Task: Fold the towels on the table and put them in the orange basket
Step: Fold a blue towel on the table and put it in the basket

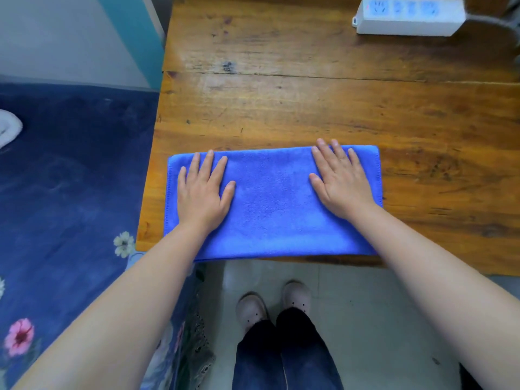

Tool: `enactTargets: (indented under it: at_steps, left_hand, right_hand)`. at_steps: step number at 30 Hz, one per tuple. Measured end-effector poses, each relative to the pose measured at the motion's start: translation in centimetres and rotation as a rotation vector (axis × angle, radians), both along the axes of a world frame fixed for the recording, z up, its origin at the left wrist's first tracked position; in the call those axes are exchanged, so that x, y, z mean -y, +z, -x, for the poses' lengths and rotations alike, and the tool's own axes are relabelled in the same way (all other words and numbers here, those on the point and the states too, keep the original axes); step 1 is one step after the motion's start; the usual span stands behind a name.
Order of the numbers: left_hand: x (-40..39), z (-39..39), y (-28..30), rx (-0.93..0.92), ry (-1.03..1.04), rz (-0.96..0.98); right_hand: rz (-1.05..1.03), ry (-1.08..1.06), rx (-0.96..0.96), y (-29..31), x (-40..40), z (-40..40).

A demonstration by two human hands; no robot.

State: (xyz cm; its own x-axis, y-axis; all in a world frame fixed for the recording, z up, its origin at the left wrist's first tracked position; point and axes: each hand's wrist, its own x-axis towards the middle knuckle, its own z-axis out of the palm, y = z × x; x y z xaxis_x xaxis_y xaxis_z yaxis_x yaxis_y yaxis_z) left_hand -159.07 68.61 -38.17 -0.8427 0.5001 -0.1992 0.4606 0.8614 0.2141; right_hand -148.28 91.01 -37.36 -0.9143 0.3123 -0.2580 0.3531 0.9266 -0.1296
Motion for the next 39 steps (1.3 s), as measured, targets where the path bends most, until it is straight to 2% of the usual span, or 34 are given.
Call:
enactTargets:
  at_steps: [4, 8, 10, 14, 18, 21, 24, 32, 34, 36, 39]
  left_hand:
    - [0.7, 0.9, 0.1, -0.003, 0.095, 0.039]
    - [1.6, 1.8, 0.1, 0.053, 0.272, 0.063]
    - [1.7, 1.9, 0.3, 0.067, 0.276, 0.088]
    - [0.8, 1.2, 1.3, -0.016, 0.214, 0.172]
    - [-1.1, -2.3, 2.1, -0.035, -0.042, 0.049]
    - [-2.6, -6.0, 1.8, 0.056, -0.202, 0.042]
    - [-3.5, -8.4, 0.7, 0.086, -0.297, 0.168]
    - [-4.0, -8.9, 0.3, 0.032, -0.311, 0.296]
    - [-4.0, -8.8, 0.6, 0.042, -0.317, 0.318]
    - [-4.0, -8.8, 0.9, 0.058, -0.320, 0.322]
    - [-3.6, -9.0, 1.5, 0.080, -0.316, 0.336]
  right_hand:
    - [-0.007, -0.135, -0.023, 0.1, -2.8, -0.5]
    - [0.085, -0.290, -0.035, 0.2, -4.3, -1.1]
    - [0.103, -0.309, -0.038, 0.3, -4.4, -1.2]
    - [0.071, -0.328, -0.087, 1.3, -2.7, -2.1]
    - [0.058, -0.248, -0.149, 2.0, 1.8, -4.8]
    - [0.055, -0.308, -0.013, 1.3, 3.6, -7.0]
    - [0.052, -0.385, 0.030, 0.9, 3.8, -9.0]
    - [-0.113, -0.603, -0.012, 2.8, 5.5, -10.6]
    - [-0.048, -0.682, -0.011, 2.7, 5.7, -10.3]
    - [0.104, -0.772, 0.035, 2.3, 5.6, -10.0]
    - [0.156, -0.868, 0.008, 2.0, 5.5, -9.6]
